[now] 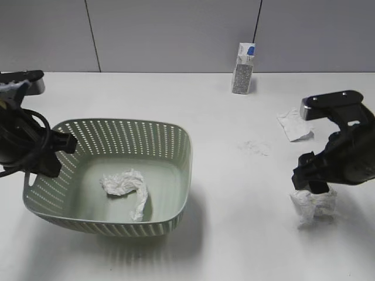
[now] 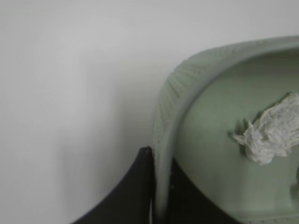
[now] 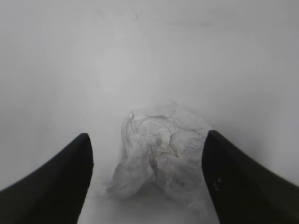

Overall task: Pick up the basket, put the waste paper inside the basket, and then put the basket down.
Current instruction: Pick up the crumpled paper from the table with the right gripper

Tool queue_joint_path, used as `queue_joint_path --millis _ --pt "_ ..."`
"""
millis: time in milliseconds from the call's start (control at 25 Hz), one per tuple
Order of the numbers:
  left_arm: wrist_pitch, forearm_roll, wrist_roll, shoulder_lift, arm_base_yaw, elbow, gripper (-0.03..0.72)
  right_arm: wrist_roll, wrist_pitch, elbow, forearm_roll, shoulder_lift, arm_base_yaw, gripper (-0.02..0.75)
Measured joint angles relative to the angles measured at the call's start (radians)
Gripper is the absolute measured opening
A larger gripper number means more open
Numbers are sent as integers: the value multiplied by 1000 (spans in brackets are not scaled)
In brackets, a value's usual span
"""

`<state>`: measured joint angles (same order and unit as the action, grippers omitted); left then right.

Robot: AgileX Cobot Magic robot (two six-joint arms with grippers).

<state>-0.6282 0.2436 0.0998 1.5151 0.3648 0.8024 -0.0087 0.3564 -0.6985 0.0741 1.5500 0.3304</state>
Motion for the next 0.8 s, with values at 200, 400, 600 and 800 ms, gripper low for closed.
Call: queue_joint_path --millis 200,400,600,800 --pt "0 5 0 62 38 16 3 9 -162 73 0 114 -2 572" --pt "-1 6 0 78 38 16 3 3 -241 61 -9 222 -4 496" --pt "-11 7 0 78 38 16 3 9 -230 58 -5 189 47 92" --pt "-15 8 0 78 38 16 3 9 -175 -46 -4 -2 185 39"
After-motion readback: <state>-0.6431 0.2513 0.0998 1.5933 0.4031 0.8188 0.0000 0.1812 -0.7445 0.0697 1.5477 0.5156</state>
